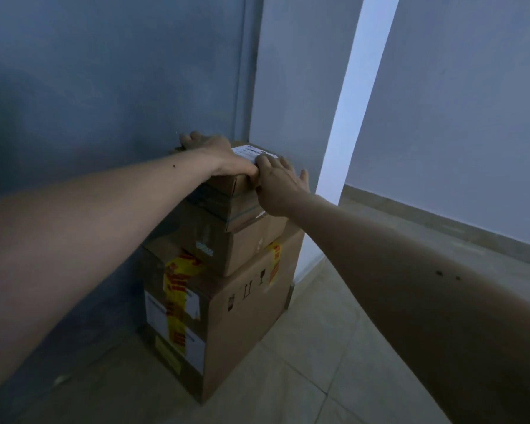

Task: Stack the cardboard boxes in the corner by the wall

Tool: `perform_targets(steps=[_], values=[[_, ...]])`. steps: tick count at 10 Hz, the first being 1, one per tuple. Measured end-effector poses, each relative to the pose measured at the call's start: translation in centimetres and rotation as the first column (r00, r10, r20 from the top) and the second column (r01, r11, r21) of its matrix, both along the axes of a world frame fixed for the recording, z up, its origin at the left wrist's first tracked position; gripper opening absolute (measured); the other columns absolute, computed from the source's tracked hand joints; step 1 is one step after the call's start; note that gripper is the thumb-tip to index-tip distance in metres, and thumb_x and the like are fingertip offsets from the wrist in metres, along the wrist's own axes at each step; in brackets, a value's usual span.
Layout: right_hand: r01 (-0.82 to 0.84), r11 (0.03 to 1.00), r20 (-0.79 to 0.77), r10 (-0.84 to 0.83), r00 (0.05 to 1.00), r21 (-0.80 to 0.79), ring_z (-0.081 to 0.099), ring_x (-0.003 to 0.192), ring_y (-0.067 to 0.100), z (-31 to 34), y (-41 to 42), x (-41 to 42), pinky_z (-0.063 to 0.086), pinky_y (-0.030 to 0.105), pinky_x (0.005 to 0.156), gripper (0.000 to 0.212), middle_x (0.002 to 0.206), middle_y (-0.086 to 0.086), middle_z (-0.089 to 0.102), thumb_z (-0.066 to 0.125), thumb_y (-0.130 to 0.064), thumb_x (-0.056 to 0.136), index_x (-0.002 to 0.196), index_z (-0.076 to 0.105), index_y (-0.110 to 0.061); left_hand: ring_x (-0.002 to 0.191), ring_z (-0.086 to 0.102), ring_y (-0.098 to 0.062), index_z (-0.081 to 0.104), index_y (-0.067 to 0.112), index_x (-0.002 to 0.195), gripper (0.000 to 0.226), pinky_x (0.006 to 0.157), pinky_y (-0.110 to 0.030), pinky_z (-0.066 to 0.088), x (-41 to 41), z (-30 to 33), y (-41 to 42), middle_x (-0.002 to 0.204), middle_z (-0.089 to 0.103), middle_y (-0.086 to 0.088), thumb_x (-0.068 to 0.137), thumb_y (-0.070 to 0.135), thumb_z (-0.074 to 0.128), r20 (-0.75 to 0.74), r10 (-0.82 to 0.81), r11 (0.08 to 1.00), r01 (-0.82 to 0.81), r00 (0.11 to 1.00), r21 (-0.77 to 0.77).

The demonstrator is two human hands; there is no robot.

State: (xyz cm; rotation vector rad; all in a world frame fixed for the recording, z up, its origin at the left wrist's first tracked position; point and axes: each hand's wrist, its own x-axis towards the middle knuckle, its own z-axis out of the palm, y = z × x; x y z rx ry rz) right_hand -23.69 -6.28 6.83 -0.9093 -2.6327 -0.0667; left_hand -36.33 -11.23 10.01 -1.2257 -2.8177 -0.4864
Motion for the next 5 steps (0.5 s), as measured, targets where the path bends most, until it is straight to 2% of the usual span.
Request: perform_targets(steps=[1, 2, 3, 4, 5], values=[[0.016, 0.998, -0.048, -0.018, 0.999, -0.054, 0.027, 0.143, 0.030, -0.2, 1.2, -0.1, 0.022, 0.067, 0.111, 0.051, 0.152, 0.006, 0.038, 0.050, -0.009, 0.090, 0.139, 0.036, -0.016, 0.127, 0.034, -0.043, 0.057, 0.021, 0.122, 0.116, 0.104, -0.056, 0.027, -0.2, -0.3, 1.4, 0.135, 0.047, -0.018, 0.027, 0.087, 0.049, 0.002, -0.007, 1.000, 0.007, 1.000, 0.002], [0.007, 0.996, -0.079, -0.014, 0.997, -0.090, 0.025, 0.144, 0.029, -0.5, 2.2, 0.1, 0.027, 0.065, 0.110, 0.055, 0.156, 0.005, 0.034, 0.048, -0.007, 0.092, 0.144, 0.032, -0.018, 0.135, 0.027, -0.046, 0.051, 0.022, 0.133, 0.130, 0.107, -0.059, 0.022, -0.2, -0.7, 2.1, 0.145, 0.041, -0.019, 0.025, 0.095, 0.042, 0.039, -0.011, 1.000, 0.011, 0.999, -0.002], [-0.026, 0.991, -0.103, 0.012, 0.995, -0.132, 0.021, 0.147, 0.030, -1.0, 3.0, -0.2, 0.029, 0.063, 0.112, 0.060, 0.161, 0.003, 0.024, 0.046, -0.007, 0.095, 0.150, 0.024, -0.019, 0.145, 0.006, -0.045, 0.037, 0.021, 0.147, 0.133, 0.114, -0.060, 0.011, -0.2, -0.6, 1.8, 0.160, 0.017, -0.018, 0.036, 0.094, 0.045, 0.113, -0.025, 0.999, 0.020, 0.993, 0.045], [-0.055, 0.986, -0.099, 0.040, 0.994, -0.155, 0.017, 0.149, 0.030, -0.8, 2.4, -0.5, 0.026, 0.066, 0.111, 0.060, 0.163, 0.001, 0.018, 0.046, -0.009, 0.095, 0.150, 0.022, -0.019, 0.147, 0.001, -0.041, 0.029, 0.019, 0.151, 0.120, 0.115, -0.052, 0.015, 0.4, -0.3, 0.4, 0.162, 0.001, -0.016, 0.054, 0.086, 0.054, 0.192, -0.043, 0.997, 0.031, 0.980, 0.069], [-0.041, 0.987, -0.180, 0.013, 0.984, -0.153, 0.011, 0.149, 0.033, -0.7, 2.4, 0.6, 0.023, 0.062, 0.115, 0.063, 0.163, 0.003, 0.016, 0.047, -0.012, 0.095, 0.151, 0.017, -0.015, 0.146, 0.012, -0.036, 0.029, 0.023, 0.151, 0.122, 0.114, -0.049, 0.023, 0.7, -0.3, -1.0, 0.161, 0.008, -0.012, 0.052, 0.090, 0.053, 0.262, -0.107, 0.966, 0.038, 0.959, 0.256]])
